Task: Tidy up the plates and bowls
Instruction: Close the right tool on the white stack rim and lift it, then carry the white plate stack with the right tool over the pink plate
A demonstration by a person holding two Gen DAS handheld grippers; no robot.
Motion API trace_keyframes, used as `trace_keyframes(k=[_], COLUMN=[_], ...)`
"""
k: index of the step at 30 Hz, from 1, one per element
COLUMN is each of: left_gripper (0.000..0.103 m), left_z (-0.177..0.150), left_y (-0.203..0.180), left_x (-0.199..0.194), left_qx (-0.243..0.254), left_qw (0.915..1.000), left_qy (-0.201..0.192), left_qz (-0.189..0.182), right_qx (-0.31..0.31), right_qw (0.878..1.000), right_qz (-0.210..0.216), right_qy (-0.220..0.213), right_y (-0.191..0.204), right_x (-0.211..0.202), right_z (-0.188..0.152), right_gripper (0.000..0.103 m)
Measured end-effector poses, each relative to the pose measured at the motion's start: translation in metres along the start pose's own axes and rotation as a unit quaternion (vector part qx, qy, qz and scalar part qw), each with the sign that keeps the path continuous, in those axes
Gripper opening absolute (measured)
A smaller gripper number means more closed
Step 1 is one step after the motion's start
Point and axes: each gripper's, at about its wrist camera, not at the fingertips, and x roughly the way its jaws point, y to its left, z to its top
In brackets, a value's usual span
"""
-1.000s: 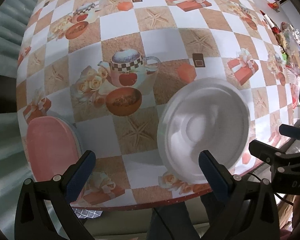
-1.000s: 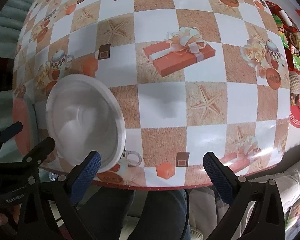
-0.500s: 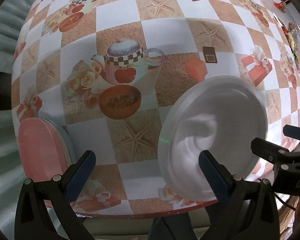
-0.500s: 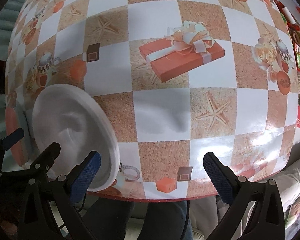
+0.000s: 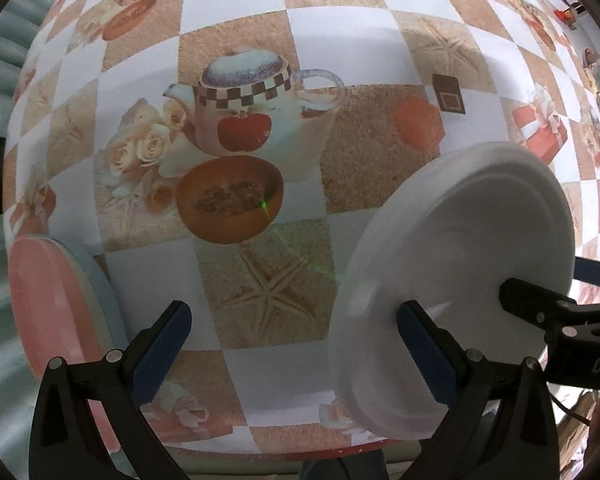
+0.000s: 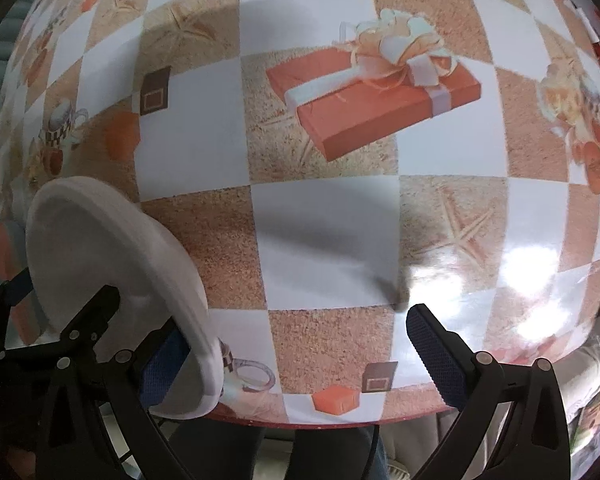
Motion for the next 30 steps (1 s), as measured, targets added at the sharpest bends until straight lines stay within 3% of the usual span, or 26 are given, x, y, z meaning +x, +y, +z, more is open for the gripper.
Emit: trace_keyframes(k=[7, 13, 17, 19, 21, 25, 26, 27, 29, 30], left_gripper=[0.103, 0.103, 0.103, 0.097, 0.084, 0.057, 0.041, 0.033, 0.032, 0.032], left_z=[-0.003, 0.005, 0.013, 0.025, 0.029, 0.031, 0.031, 0.031, 0.033, 0.033], left_y=[0.012, 0.018, 0.019, 0.014, 0.007, -0.006, -0.010, -0.012, -0.018, -0.019], left_x=[0.012, 0.018, 0.024, 0.020, 0.014, 0.007, 0.006, 0.006, 0.004, 0.005], left_qx=[-0.014, -0.013, -0.013, -0.016, -0.008, 0.020, 0.027, 0.033, 0.043, 0.044], left_qw=[0.9994, 0.9993, 0.9988, 0.9987, 0.9991, 0.9987, 0.9980, 0.9971, 0.9974, 0.9974], left_qy=[0.004, 0.015, 0.035, 0.034, 0.025, 0.011, 0.009, 0.009, 0.001, 0.003], left_qz=[-0.033, -0.032, -0.031, -0.033, -0.033, -0.045, -0.057, -0.068, -0.058, -0.057], right_qx=[0.006, 0.005, -0.006, -0.004, -0.001, -0.019, -0.022, -0.025, -0.031, -0.032], right_qw=[1.000, 1.000, 1.000, 1.000, 0.999, 0.998, 0.997, 0.996, 0.996, 0.997], right_qz=[0.011, 0.012, 0.013, 0.019, 0.033, 0.066, 0.073, 0.080, 0.083, 0.074], right_qy=[-0.004, -0.011, 0.013, 0.013, 0.008, 0.000, -0.002, -0.002, 0.002, 0.002], right_y=[-0.002, -0.006, -0.014, -0.019, -0.018, -0.012, -0.009, -0.007, -0.003, -0.001], right_x=[0.008, 0.011, 0.014, 0.013, 0.007, 0.002, 0.001, 0.001, 0.003, 0.003], right_z=[0.002, -0.007, -0.009, -0.011, -0.009, -0.016, -0.017, -0.017, -0.018, -0.019], right_gripper=[0.103, 0.103, 0.103, 0.101, 0.092, 0.053, 0.041, 0.036, 0.017, 0.017])
